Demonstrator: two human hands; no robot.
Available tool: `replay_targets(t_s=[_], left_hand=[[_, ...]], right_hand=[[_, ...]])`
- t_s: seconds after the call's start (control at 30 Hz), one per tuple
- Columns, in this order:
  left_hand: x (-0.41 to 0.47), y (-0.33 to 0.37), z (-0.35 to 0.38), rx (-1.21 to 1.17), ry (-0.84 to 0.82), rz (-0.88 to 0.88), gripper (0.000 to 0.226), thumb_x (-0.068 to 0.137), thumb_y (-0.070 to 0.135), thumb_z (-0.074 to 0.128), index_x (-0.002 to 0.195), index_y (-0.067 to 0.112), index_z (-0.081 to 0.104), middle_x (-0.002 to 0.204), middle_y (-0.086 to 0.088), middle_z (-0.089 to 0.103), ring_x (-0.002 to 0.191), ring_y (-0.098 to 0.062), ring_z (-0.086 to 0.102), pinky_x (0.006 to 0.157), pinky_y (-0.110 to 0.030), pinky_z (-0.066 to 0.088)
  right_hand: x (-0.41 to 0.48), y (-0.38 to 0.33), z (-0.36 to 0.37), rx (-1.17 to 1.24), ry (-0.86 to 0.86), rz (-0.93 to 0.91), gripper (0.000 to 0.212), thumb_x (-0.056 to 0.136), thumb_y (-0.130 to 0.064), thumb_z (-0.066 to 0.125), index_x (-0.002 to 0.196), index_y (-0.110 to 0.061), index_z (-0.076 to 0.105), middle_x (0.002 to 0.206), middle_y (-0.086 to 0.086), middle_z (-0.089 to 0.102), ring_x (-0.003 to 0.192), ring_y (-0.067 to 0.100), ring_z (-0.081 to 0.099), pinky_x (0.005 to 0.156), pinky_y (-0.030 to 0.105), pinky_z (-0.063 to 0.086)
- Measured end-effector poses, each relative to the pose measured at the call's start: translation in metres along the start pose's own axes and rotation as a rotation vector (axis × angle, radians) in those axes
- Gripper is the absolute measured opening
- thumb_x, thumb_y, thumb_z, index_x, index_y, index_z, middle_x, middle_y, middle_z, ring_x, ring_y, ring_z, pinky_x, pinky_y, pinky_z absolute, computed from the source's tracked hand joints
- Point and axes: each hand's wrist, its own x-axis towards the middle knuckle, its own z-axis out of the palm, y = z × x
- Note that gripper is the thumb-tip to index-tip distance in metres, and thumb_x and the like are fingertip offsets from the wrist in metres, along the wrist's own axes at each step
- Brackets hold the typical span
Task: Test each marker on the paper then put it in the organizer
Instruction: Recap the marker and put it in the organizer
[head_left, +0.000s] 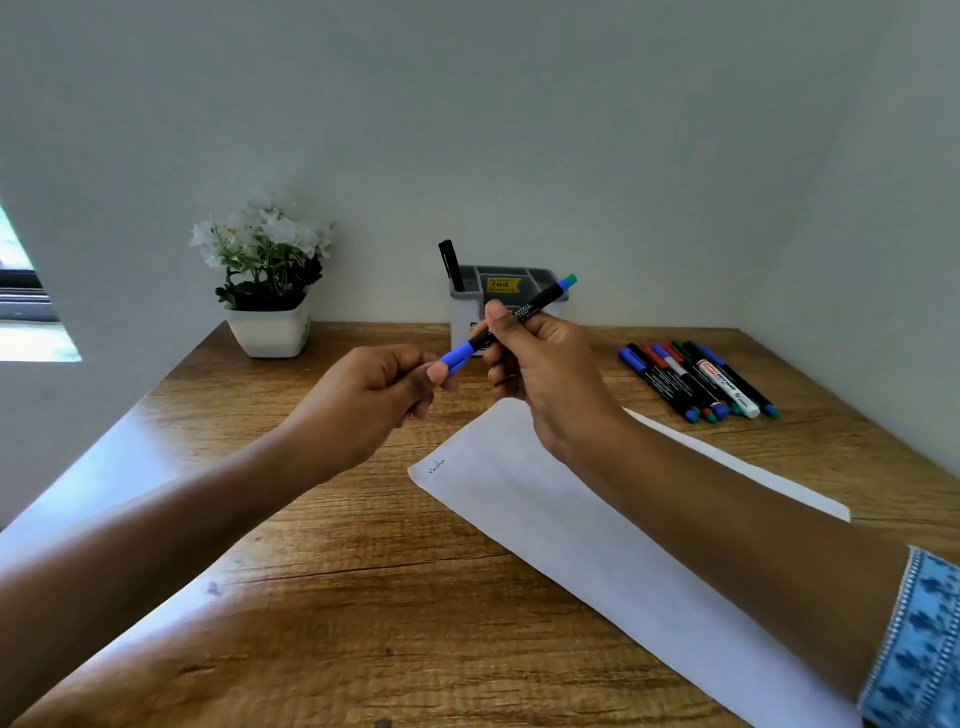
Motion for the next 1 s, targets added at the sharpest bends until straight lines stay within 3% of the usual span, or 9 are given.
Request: replay_targets(t_s=[0.27, 0.4, 0.53, 0.6, 0.7, 0.87, 0.93, 1.0], left_hand=[[0.005, 0.008, -0.001, 0.009, -0.044, -0.019, 0.025, 0.094, 0.033, 0.05, 0.082, 0.022, 0.069, 0.055, 0.007, 0.053, 0.052, -0.009, 0.043, 0.056, -0.026, 0.036], [0.009, 0.011, 0.002, -0.17, -0.119, -0.113, 0.026, 0.095, 0.027, 0.049, 0.085, 0.012, 0.068, 0.053, 0.006, 0.051, 0.05, -0.009, 0.042, 0.05, -0.02, 0.036], [-0.003, 0.0, -0.01, -0.391, -0.273, -0.343, 0.024, 0.089, 0.026, 0.052, 0.088, 0.007, 0.067, 0.055, 0.004, 0.048, 0.048, -0.007, 0.042, 0.046, -0.016, 0.038], [0.002, -0.006, -0.016, -0.388, -0.164, -0.37, 0.024, 0.093, 0.026, 0.05, 0.088, 0.01, 0.066, 0.057, 0.004, 0.048, 0.047, -0.006, 0.043, 0.046, -0.017, 0.037], [0.016, -0.011, -0.014, -0.248, 0.019, -0.269, 0.026, 0.098, 0.027, 0.044, 0.086, 0.015, 0.065, 0.062, 0.003, 0.053, 0.052, -0.008, 0.046, 0.052, -0.021, 0.035], [0.005, -0.03, -0.012, 0.033, 0.002, -0.301, 0.021, 0.094, 0.032, 0.052, 0.088, 0.021, 0.068, 0.088, -0.005, 0.069, 0.083, -0.021, 0.059, 0.078, -0.03, 0.039], [0.001, -0.03, -0.01, 0.124, -0.006, -0.29, 0.019, 0.089, 0.04, 0.058, 0.09, 0.027, 0.071, 0.091, -0.011, 0.069, 0.078, -0.023, 0.056, 0.072, -0.031, 0.037], [0.0, -0.029, -0.008, 0.176, -0.031, -0.283, 0.013, 0.084, 0.042, 0.062, 0.087, 0.032, 0.071, 0.084, 0.0, 0.07, 0.073, -0.015, 0.056, 0.067, -0.029, 0.04]], right_hand=[[-0.001, 0.003, 0.001, 0.037, 0.102, -0.079, 0.023, 0.092, -0.031, 0.056, 0.08, -0.013, 0.064, 0.046, -0.009, 0.056, 0.041, 0.003, 0.047, 0.041, 0.017, 0.042], [0.0, 0.008, 0.004, 0.043, 0.122, -0.058, 0.026, 0.092, -0.031, 0.056, 0.078, -0.01, 0.064, 0.049, -0.005, 0.052, 0.038, 0.003, 0.043, 0.038, 0.017, 0.039], [0.027, -0.023, -0.037, 0.298, 0.413, -0.061, 0.032, 0.096, -0.033, 0.052, 0.071, -0.014, 0.055, 0.047, -0.004, 0.047, 0.033, 0.004, 0.038, 0.034, 0.017, 0.03], [0.03, -0.031, -0.055, 0.264, 0.444, -0.148, 0.03, 0.095, -0.034, 0.053, 0.073, -0.013, 0.058, 0.048, -0.005, 0.05, 0.036, 0.007, 0.04, 0.036, 0.018, 0.031], [0.011, -0.009, -0.035, 0.04, 0.192, -0.03, 0.02, 0.089, -0.031, 0.062, 0.076, -0.015, 0.06, 0.055, -0.003, 0.056, 0.042, 0.008, 0.046, 0.039, 0.021, 0.037], [0.0, -0.004, -0.029, -0.086, -0.1, 0.11, 0.017, 0.084, -0.014, 0.068, 0.072, -0.017, 0.055, 0.056, 0.0, 0.056, 0.046, 0.01, 0.05, 0.042, 0.02, 0.039], [-0.005, -0.003, -0.036, -0.162, -0.255, 0.168, 0.011, 0.086, -0.011, 0.064, 0.075, -0.013, 0.06, 0.061, 0.004, 0.061, 0.052, 0.012, 0.056, 0.045, 0.021, 0.045], [-0.011, 0.004, -0.035, -0.217, -0.397, 0.223, 0.006, 0.087, -0.007, 0.06, 0.082, -0.008, 0.064, 0.07, 0.009, 0.067, 0.06, 0.014, 0.064, 0.051, 0.023, 0.052]])
